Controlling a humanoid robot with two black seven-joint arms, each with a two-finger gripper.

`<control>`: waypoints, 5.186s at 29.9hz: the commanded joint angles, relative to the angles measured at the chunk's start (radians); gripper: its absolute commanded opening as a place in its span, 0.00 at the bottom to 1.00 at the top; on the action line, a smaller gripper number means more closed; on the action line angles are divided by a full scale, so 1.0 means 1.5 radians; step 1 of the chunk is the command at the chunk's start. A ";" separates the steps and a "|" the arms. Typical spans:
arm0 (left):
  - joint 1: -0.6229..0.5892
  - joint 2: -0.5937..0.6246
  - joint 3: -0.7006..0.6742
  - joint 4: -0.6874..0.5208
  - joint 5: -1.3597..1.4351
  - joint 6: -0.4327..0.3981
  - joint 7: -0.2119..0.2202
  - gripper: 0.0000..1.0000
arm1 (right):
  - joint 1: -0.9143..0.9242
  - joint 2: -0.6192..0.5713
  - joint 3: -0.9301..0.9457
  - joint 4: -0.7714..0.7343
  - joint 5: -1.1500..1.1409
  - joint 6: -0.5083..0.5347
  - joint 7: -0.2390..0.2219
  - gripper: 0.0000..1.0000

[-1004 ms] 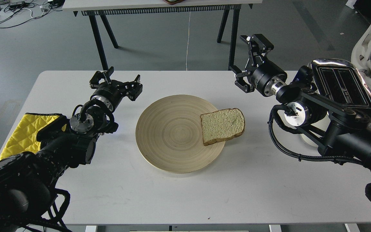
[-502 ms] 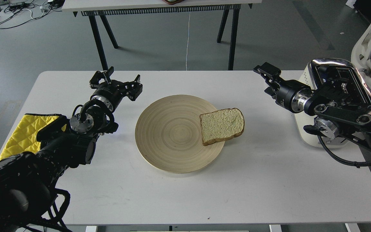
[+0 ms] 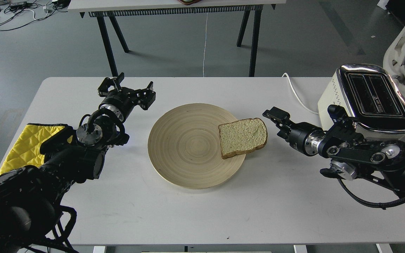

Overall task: Put bread in toaster with right arm
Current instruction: 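Reach the open right gripper to the bread slice edge on the plate, then grasp the bread slice with the right gripper and lift it up, then carry the bread over the toaster and orient it upright above the slot, then lower the bread into the toaster slot and open the right gripper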

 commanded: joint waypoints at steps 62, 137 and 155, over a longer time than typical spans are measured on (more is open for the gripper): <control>-0.001 -0.001 0.001 0.000 0.000 0.000 0.000 1.00 | 0.445 -0.417 -0.187 0.155 -0.217 -0.076 -0.002 0.00; -0.001 -0.001 0.001 0.000 0.000 0.000 0.000 1.00 | 0.442 -0.480 -0.294 0.191 -0.309 0.009 -0.024 0.00; -0.001 -0.001 0.001 0.000 -0.001 0.000 0.000 1.00 | 0.407 -0.459 -0.293 0.189 -0.308 0.009 -0.034 0.01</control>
